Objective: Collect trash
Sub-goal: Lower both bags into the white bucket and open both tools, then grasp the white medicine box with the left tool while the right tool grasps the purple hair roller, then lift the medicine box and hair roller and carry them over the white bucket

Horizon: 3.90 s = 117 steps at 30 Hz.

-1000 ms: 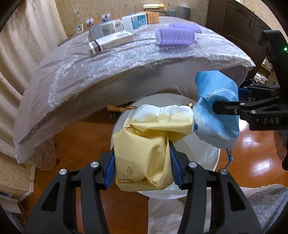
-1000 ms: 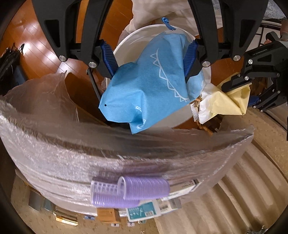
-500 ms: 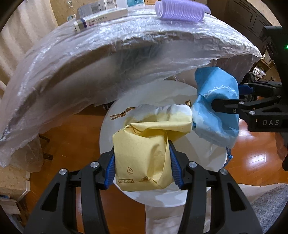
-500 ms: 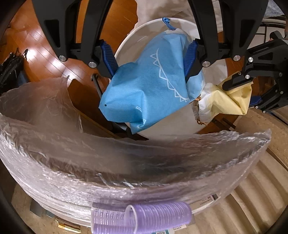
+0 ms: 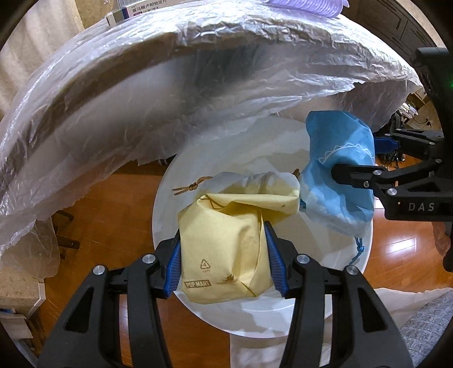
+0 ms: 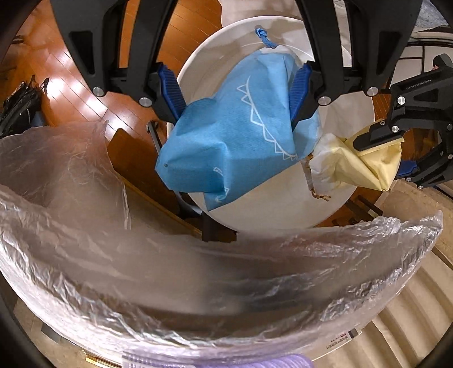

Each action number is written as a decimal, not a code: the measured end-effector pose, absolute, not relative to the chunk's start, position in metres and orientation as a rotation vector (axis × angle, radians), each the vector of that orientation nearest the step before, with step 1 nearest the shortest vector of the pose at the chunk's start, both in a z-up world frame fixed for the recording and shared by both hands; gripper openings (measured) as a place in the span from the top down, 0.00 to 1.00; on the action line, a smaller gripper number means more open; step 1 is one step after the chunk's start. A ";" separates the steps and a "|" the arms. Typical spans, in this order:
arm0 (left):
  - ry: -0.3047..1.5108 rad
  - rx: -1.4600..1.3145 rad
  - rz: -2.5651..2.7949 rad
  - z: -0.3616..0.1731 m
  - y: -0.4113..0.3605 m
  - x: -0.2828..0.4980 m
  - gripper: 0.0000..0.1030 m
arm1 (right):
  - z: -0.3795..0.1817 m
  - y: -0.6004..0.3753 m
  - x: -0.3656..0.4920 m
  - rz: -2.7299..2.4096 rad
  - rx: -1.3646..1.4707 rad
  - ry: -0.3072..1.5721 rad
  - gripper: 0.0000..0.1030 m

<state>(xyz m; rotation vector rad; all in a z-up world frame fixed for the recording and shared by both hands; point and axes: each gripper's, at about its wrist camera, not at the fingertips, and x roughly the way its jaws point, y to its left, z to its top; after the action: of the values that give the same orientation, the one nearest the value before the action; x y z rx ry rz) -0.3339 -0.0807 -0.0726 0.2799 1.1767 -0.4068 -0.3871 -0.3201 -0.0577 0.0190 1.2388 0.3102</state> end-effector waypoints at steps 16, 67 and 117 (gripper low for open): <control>0.964 0.081 -0.427 -0.001 -0.044 -0.347 0.13 | 0.035 -0.360 -0.422 0.262 0.072 0.966 0.12; 0.927 0.079 -0.192 0.023 -0.106 -0.162 0.01 | 0.066 -0.355 -0.260 0.057 0.273 0.916 0.24; 0.773 0.055 -0.231 0.062 -0.081 -0.213 0.02 | 0.105 -0.362 -0.280 0.233 0.301 0.812 0.24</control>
<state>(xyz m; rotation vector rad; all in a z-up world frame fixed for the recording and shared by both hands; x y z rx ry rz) -0.2126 -0.0812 0.0620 0.0545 0.7729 -0.2313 -0.2796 -0.3623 0.1049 0.3007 0.8123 0.2333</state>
